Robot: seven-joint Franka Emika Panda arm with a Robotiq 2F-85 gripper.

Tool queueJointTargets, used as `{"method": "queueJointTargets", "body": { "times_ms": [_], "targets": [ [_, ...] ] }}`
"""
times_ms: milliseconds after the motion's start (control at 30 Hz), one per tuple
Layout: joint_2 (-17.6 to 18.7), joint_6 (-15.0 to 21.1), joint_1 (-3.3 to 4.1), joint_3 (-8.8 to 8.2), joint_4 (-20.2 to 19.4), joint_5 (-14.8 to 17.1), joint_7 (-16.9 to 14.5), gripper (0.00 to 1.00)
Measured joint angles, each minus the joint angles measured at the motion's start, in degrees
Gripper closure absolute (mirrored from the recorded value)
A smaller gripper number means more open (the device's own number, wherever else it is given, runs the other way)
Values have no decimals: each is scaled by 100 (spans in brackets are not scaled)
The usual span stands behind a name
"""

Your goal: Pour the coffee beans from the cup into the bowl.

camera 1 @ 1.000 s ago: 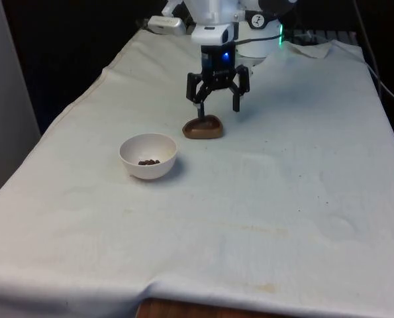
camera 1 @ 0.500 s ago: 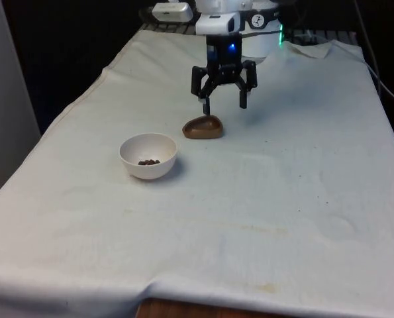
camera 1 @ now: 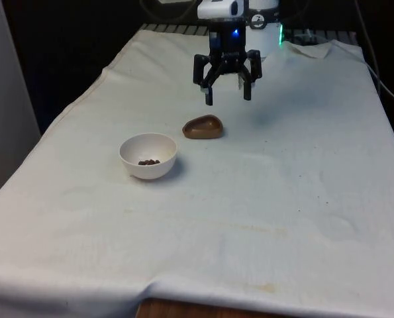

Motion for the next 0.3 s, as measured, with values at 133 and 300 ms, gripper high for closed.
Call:
{"method": "queueJointTargets", "body": {
  "times_ms": [133,300],
  "targets": [
    [-143,-63,-17,0,-6,-6,6,0],
    [-321,-138,-46,0,-23,-6,6,0]
  ]
}}
